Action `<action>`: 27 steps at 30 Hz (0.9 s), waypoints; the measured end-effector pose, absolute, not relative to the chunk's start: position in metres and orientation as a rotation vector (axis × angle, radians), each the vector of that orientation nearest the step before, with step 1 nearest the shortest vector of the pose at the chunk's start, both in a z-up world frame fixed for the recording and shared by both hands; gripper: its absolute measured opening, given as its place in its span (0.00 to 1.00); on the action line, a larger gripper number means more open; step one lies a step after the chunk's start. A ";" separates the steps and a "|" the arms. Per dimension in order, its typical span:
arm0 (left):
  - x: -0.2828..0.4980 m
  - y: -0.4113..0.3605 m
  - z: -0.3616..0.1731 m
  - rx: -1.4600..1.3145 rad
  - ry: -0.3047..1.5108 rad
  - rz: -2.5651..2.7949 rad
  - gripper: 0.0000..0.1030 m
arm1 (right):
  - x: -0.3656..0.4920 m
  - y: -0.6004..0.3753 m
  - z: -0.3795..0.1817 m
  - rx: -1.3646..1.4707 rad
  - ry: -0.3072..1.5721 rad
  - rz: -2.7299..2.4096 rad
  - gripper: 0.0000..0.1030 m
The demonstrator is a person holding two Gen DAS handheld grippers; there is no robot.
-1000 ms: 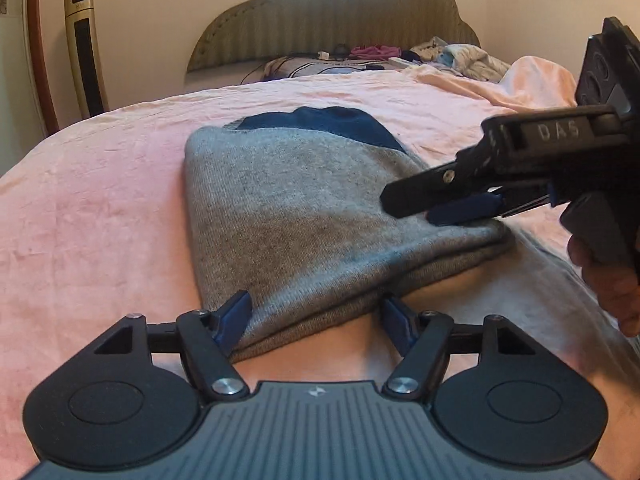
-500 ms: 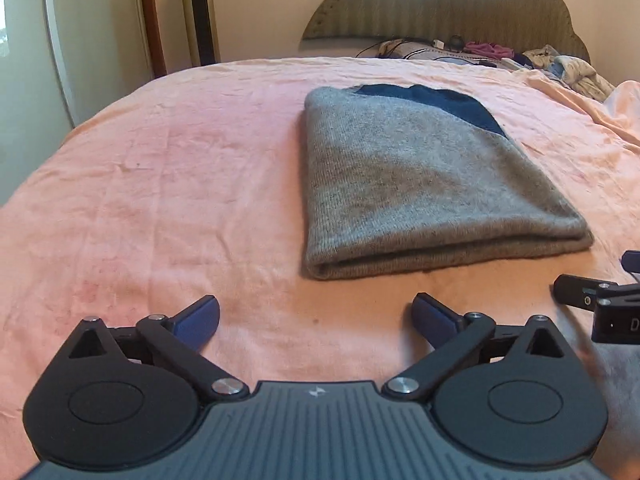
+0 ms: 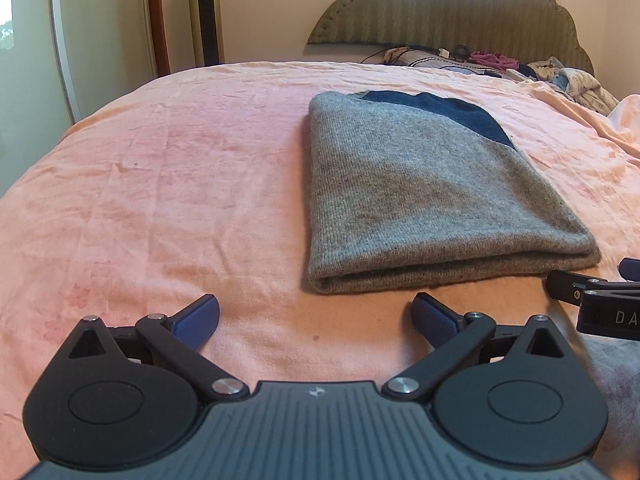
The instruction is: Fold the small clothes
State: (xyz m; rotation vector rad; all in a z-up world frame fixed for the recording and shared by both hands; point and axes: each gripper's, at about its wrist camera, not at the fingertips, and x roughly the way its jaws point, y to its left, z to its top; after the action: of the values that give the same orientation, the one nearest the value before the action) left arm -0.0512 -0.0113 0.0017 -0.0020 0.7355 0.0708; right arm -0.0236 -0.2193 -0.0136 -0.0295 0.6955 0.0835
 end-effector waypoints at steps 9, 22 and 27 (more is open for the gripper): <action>-0.052 -0.011 0.002 -0.002 0.735 0.069 1.00 | -0.025 -0.219 -0.013 -0.028 0.693 0.086 1.00; -0.046 -0.009 0.004 0.001 0.763 0.059 1.00 | -0.026 -0.218 -0.013 -0.031 0.693 0.084 1.00; -0.045 -0.009 0.004 0.004 0.767 0.060 1.00 | -0.026 -0.218 -0.013 -0.031 0.693 0.084 1.00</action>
State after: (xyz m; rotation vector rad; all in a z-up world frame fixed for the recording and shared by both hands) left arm -0.0447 -0.0091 0.0040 0.0040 0.7667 0.0600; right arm -0.0265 -0.2181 -0.0130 -0.0312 0.6930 0.0837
